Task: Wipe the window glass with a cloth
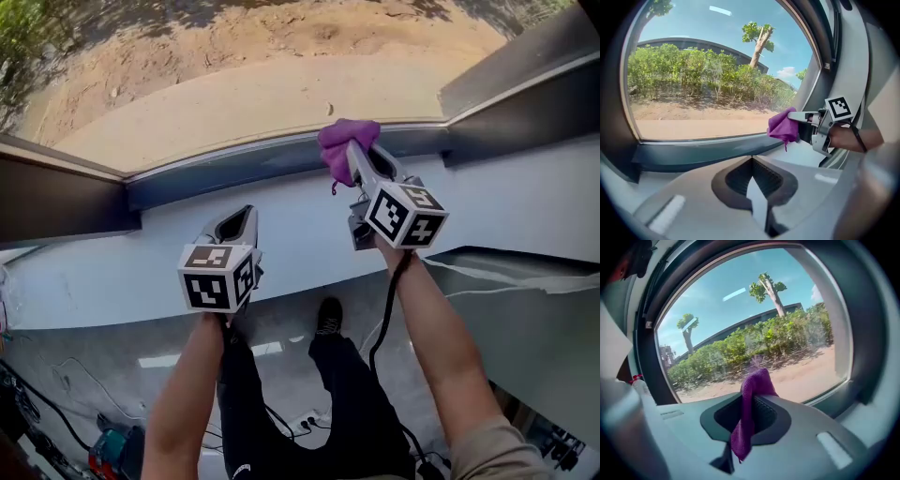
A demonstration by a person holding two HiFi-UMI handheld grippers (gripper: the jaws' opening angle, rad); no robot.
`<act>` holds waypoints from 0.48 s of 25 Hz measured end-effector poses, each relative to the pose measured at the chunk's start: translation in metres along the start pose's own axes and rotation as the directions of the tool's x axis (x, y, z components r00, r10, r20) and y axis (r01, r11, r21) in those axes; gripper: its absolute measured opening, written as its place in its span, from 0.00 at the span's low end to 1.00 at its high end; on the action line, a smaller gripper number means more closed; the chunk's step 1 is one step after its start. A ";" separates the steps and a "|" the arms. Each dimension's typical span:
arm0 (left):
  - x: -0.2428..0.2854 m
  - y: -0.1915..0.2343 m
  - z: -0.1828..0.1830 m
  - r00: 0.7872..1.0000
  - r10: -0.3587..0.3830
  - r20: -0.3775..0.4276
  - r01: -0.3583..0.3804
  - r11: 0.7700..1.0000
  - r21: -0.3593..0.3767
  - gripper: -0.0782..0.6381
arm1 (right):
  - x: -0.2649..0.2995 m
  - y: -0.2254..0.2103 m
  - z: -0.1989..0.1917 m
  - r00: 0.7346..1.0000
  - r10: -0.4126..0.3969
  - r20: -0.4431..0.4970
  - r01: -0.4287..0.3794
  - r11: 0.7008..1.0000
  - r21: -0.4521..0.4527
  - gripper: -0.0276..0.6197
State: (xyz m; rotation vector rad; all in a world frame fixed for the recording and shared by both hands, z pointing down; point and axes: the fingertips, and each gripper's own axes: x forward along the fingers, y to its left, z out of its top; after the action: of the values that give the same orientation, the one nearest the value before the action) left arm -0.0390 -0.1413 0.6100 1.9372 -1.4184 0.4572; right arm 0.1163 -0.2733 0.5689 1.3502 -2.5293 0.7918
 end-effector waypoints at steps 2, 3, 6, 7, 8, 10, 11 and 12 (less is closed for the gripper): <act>0.025 -0.034 0.004 0.999 -0.034 -0.011 0.035 0.999 0.008 0.11 | -0.024 -0.068 0.022 0.993 -0.116 0.027 0.116 0.993 0.009 0.14; 0.036 -0.048 0.005 0.999 -0.043 -0.015 0.044 0.999 0.011 0.11 | -0.033 -0.101 0.030 0.985 -0.169 0.035 0.169 0.986 0.011 0.14; 0.067 -0.080 0.009 0.998 -0.052 -0.022 0.052 0.998 0.018 0.11 | -0.046 -0.184 0.045 0.955 -0.294 0.042 0.293 0.956 0.009 0.14; 0.076 -0.087 0.011 0.998 -0.054 -0.023 0.054 0.998 0.022 0.11 | -0.047 -0.207 0.049 0.944 -0.327 0.040 0.327 0.945 0.007 0.14; 0.084 -0.094 0.014 0.998 -0.056 -0.023 0.057 0.998 0.026 0.11 | -0.047 -0.226 0.053 0.933 -0.357 0.038 0.357 0.934 0.002 0.14; 0.095 -0.103 0.020 0.998 -0.059 -0.020 0.059 0.998 0.035 0.11 | -0.044 -0.256 0.057 0.911 -0.410 0.028 0.411 0.912 -0.015 0.14; 0.099 -0.106 0.021 0.998 -0.058 -0.021 0.059 0.998 0.037 0.11 | -0.042 -0.270 0.056 0.899 -0.437 0.018 0.438 0.899 -0.027 0.14; 0.101 -0.110 0.021 0.998 -0.058 -0.022 0.058 0.998 0.038 0.11 | -0.041 -0.283 0.053 0.885 -0.466 0.004 0.466 0.884 -0.038 0.14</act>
State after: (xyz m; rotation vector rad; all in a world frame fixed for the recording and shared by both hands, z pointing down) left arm 0.0964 -0.2072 0.6247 1.9932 -1.3457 0.4792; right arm 0.3745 -0.3990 0.6145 1.8335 -2.0584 0.6381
